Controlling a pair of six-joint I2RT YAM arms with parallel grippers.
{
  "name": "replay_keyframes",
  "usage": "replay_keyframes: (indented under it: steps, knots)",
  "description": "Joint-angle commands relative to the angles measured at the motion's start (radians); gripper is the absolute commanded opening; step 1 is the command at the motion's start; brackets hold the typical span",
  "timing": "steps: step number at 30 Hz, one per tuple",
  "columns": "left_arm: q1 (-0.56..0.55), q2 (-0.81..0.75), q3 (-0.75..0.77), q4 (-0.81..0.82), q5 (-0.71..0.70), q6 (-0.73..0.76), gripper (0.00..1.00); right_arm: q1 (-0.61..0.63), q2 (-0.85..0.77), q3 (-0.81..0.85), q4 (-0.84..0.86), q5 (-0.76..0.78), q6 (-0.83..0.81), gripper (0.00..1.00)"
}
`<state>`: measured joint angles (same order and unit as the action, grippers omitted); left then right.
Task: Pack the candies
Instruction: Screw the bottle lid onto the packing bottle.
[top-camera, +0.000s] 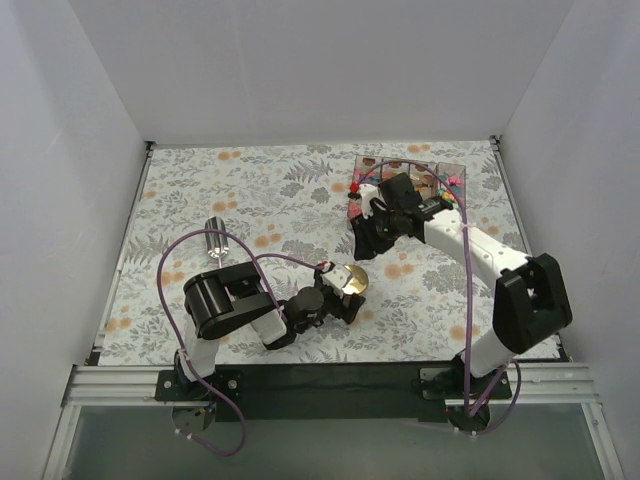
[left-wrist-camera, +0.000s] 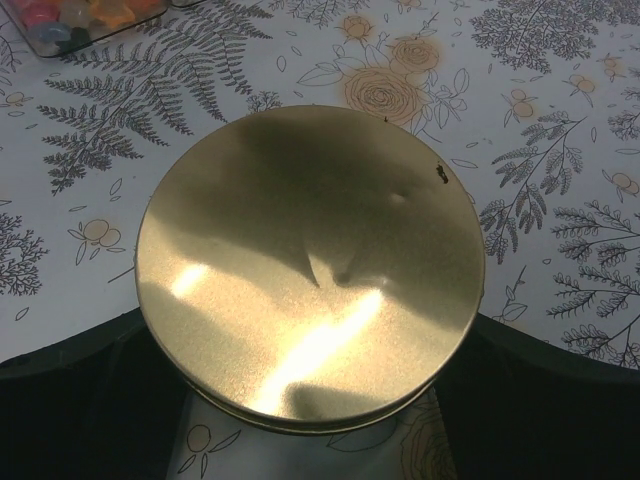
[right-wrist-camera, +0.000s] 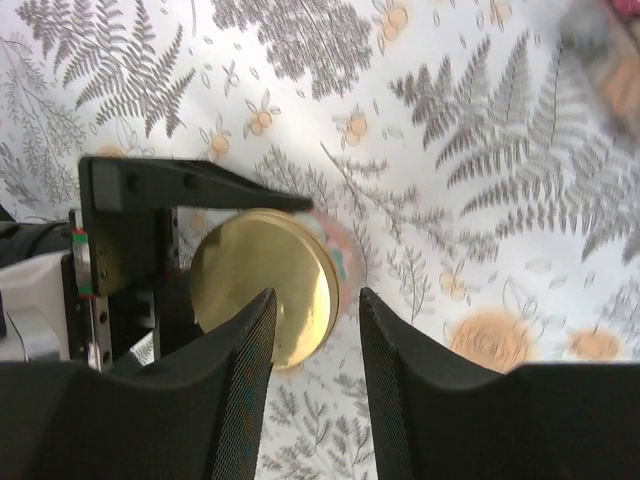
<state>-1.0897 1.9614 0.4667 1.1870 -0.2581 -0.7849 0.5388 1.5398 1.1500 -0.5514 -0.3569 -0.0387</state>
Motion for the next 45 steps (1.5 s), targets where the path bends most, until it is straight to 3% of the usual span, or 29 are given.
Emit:
replay_keyframes:
  steps: [1,10,19,22,33,37,43,45]
  knots:
    - [0.014,0.065,-0.048,-0.317,-0.004,-0.042,0.8,0.003,0.086,0.089,-0.045,-0.126,-0.124,0.46]
    - [0.014,0.071,-0.033,-0.334,-0.009,-0.059,0.8,0.044,0.174,0.082,-0.078,-0.174,-0.176,0.41]
    - [0.014,0.08,-0.008,-0.391,-0.032,-0.088,0.8,0.058,0.06,-0.102,-0.084,-0.123,-0.122,0.28]
    - [0.014,0.083,-0.005,-0.395,-0.033,-0.096,0.8,0.078,-0.004,-0.171,-0.081,-0.116,-0.067,0.22]
    - [0.019,0.09,0.007,-0.429,-0.067,-0.137,0.8,0.13,-0.234,-0.53,0.136,-0.085,0.292,0.2]
    - [0.019,0.083,-0.008,-0.418,-0.055,-0.128,0.8,0.116,-0.271,-0.492,0.128,0.018,0.286,0.21]
    - [0.019,0.065,-0.026,-0.42,-0.038,-0.097,0.83,0.023,-0.257,-0.287,0.087,0.081,0.208,0.37]
    - [0.019,0.059,-0.022,-0.437,-0.038,-0.086,0.84,0.015,-0.254,-0.233,0.071,0.075,0.178,0.37]
